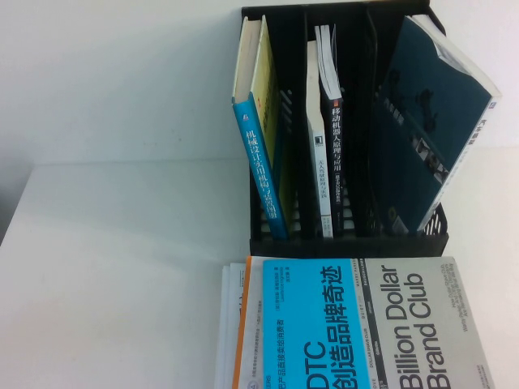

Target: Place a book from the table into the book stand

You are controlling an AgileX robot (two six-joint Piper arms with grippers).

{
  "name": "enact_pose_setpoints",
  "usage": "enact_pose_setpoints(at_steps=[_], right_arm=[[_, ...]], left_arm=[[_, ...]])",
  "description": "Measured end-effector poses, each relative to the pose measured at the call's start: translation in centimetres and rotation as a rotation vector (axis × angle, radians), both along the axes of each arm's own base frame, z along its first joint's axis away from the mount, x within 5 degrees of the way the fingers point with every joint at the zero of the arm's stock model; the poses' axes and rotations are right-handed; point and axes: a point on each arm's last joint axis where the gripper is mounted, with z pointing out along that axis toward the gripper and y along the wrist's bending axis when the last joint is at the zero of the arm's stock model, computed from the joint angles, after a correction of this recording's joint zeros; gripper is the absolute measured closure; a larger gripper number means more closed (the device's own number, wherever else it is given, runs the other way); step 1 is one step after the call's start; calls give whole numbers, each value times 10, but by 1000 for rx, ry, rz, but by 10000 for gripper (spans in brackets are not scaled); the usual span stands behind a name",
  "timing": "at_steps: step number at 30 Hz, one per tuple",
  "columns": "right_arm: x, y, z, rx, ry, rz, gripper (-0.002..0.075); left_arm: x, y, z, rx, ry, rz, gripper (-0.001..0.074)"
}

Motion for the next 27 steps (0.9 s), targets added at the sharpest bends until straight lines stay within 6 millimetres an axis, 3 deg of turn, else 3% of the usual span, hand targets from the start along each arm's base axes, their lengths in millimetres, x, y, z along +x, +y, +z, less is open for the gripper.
enact_pose_setpoints(at_steps=[9,15,18,27], right_arm=[[0,0,0,0,0,0,729],[0,-1,0,-26,2,-2,729],[0,-2,0,-54,5,-4,729],[1,0,1,0,-22,-1,729]], left_arm=[[1,-1,3,-22,75,-26,738],[-9,0,40,56,166,8,738],[-12,0,45,119,262,30,738],[-12,1,23,179,547,37,738]])
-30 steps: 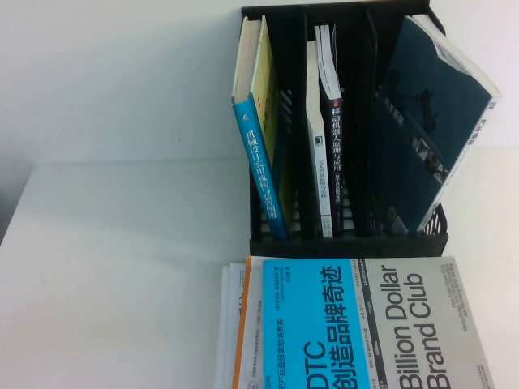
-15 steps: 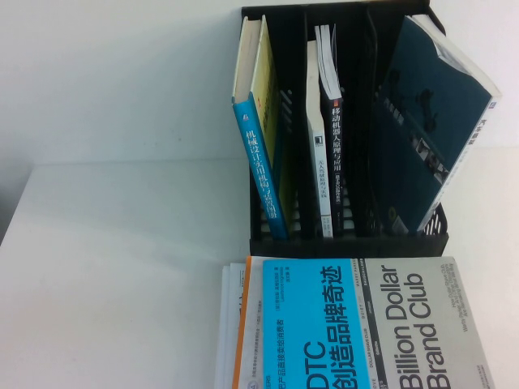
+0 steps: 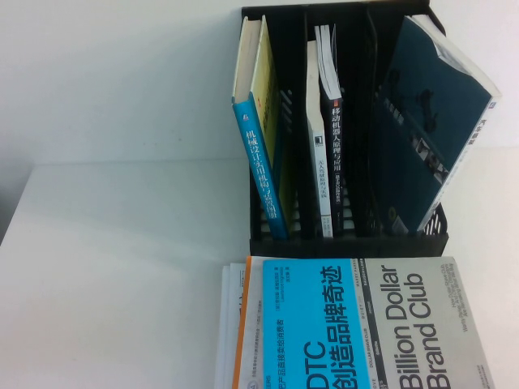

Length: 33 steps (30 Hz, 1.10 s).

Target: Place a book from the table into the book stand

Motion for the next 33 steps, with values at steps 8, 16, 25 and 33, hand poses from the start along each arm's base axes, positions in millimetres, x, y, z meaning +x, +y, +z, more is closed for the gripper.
enact_pose_setpoints(at_steps=[8,16,25,33], right_arm=[[5,5,30,175,-373,33,729],[2,5,49,168,-593,52,729],[2,4,55,287,-541,33,729],[12,8,100,310,-143,13,729]], left_arm=[[3,0,-5,20,-8,2,738],[5,0,-8,14,-37,1,738],[5,-1,-8,-11,-31,-8,738],[15,-9,-16,-202,125,-69,738]])
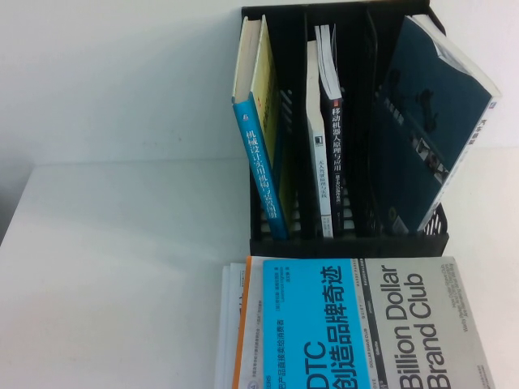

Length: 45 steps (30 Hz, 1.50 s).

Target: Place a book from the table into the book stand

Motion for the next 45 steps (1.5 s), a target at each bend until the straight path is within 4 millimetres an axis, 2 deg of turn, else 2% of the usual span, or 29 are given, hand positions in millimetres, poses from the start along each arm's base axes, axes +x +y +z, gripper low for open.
enact_pose_setpoints(at_steps=[4,7,13,17,20,23,29,38,45], right_arm=[[23,2,13,-34,199,58,729],[50,8,9,-51,363,161,729],[112,23,-20,75,615,370,729],[148,25,-50,146,765,406,729],[165,25,-61,173,814,410,729],[175,24,-66,172,832,417,729],[178,26,-67,159,830,435,729],[177,59,-73,65,847,550,729],[179,58,-83,45,901,493,729]], left_arm=[[10,-13,-10,-211,211,-83,738],[16,-25,-14,-285,321,-185,738],[32,-39,-9,-432,348,-303,738],[42,-40,-9,-470,358,-296,738],[48,-40,-6,-464,366,-294,738],[55,-41,-1,-431,363,-303,738],[72,-41,-5,-377,416,-292,738],[109,-50,-19,-314,602,-359,738],[128,-55,-27,-312,681,-392,738]])
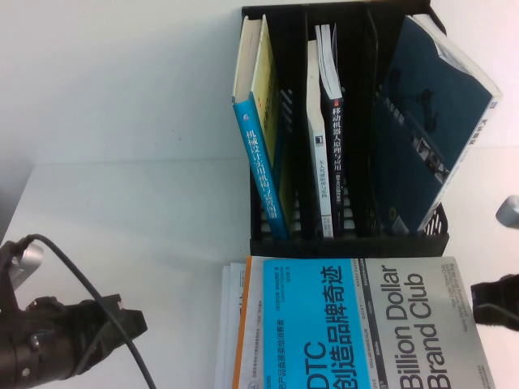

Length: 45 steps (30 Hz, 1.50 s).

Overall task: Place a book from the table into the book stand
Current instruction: Push book with right arm

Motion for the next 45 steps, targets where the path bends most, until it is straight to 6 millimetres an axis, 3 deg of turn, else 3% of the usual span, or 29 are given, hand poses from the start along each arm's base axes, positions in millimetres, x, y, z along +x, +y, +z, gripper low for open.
enact_pose_setpoints(at_steps=[15,21,32,39,45], right_arm=[[-8,4,-9,26,143,37,729],[-2,5,1,32,131,61,728],[4,28,11,32,65,128,728],[2,51,11,39,15,170,728],[3,61,7,31,-3,183,728]], left_arm=[[3,-4,3,-59,-6,-24,738],[2,-7,5,-108,0,-35,729],[5,-12,18,-265,-54,-11,512],[5,-13,20,-273,-69,-24,450],[-1,-18,27,-352,-84,-136,434]])
